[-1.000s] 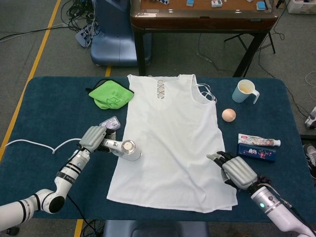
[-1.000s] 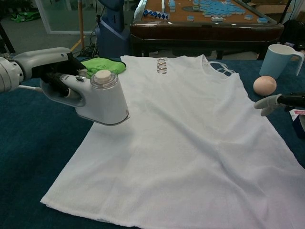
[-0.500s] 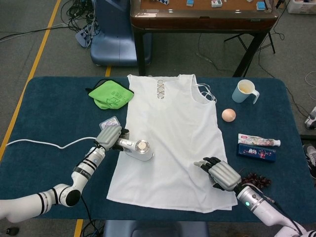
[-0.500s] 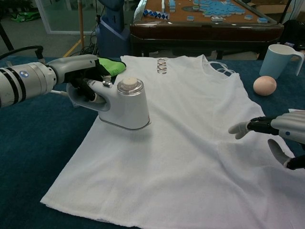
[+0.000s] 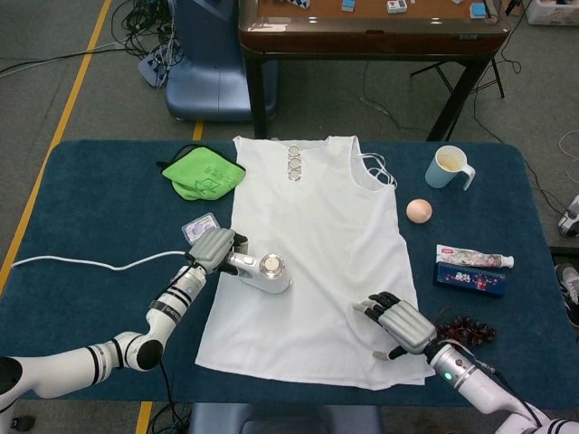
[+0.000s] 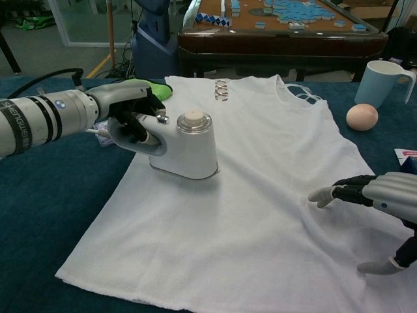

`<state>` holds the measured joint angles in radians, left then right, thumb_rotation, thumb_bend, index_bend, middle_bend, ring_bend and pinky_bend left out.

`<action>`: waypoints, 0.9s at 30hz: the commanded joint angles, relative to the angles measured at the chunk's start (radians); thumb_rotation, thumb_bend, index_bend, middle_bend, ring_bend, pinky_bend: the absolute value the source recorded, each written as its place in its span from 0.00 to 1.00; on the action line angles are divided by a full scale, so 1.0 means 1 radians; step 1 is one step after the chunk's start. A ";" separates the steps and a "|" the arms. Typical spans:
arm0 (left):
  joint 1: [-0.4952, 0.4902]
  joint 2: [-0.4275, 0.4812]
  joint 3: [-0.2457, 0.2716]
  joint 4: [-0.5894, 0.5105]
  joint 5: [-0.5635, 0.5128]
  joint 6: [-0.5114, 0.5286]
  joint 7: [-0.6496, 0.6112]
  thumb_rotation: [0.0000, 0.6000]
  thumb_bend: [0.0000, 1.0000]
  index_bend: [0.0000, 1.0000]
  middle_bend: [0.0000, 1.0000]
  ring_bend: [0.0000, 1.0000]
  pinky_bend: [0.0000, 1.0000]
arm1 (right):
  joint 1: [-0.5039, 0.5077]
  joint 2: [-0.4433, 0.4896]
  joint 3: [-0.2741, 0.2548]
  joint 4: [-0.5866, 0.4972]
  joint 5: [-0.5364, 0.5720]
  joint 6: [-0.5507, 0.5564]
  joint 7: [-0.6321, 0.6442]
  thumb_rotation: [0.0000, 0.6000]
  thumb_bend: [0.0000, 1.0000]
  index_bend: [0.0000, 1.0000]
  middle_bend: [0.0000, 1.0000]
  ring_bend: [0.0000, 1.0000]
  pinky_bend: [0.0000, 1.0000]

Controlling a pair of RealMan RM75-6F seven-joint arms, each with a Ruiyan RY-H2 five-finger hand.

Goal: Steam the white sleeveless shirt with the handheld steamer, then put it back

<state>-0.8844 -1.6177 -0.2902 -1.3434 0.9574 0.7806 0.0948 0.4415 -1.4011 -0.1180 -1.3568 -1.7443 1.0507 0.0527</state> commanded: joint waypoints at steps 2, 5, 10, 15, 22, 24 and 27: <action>-0.012 -0.011 -0.005 0.006 -0.011 -0.002 0.005 1.00 0.20 0.82 0.75 0.65 0.69 | -0.003 -0.003 -0.009 0.003 0.007 0.001 0.002 0.81 0.00 0.12 0.20 0.12 0.13; -0.022 -0.018 -0.008 0.011 -0.021 -0.007 0.008 1.00 0.20 0.82 0.75 0.65 0.69 | -0.007 -0.002 -0.016 0.001 0.012 0.004 -0.002 0.80 0.00 0.12 0.20 0.12 0.13; -0.039 -0.033 -0.015 0.026 -0.045 -0.017 0.011 1.00 0.20 0.82 0.75 0.65 0.69 | -0.015 -0.002 -0.025 -0.002 0.019 0.013 -0.008 0.81 0.00 0.12 0.20 0.12 0.13; -0.055 -0.055 -0.015 0.044 -0.056 -0.027 0.009 1.00 0.20 0.82 0.75 0.65 0.69 | -0.019 -0.007 -0.027 0.003 0.025 0.023 -0.002 0.80 0.00 0.12 0.20 0.12 0.13; -0.081 -0.106 0.010 0.104 -0.030 -0.036 0.030 1.00 0.20 0.82 0.75 0.65 0.69 | -0.016 -0.010 -0.029 0.004 0.028 0.028 0.005 0.80 0.00 0.12 0.20 0.12 0.13; -0.089 -0.121 0.015 0.129 -0.020 -0.039 0.033 1.00 0.20 0.82 0.75 0.65 0.69 | -0.016 -0.009 -0.030 0.004 0.028 0.031 0.008 0.80 0.00 0.12 0.20 0.12 0.13; -0.097 -0.139 0.025 0.167 -0.002 -0.040 0.041 1.00 0.20 0.82 0.75 0.65 0.69 | -0.017 -0.008 -0.032 0.002 0.029 0.035 0.010 0.80 0.00 0.12 0.20 0.12 0.13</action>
<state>-0.9750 -1.7460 -0.2716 -1.1923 0.9451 0.7423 0.1304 0.4244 -1.4096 -0.1501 -1.3542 -1.7154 1.0856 0.0629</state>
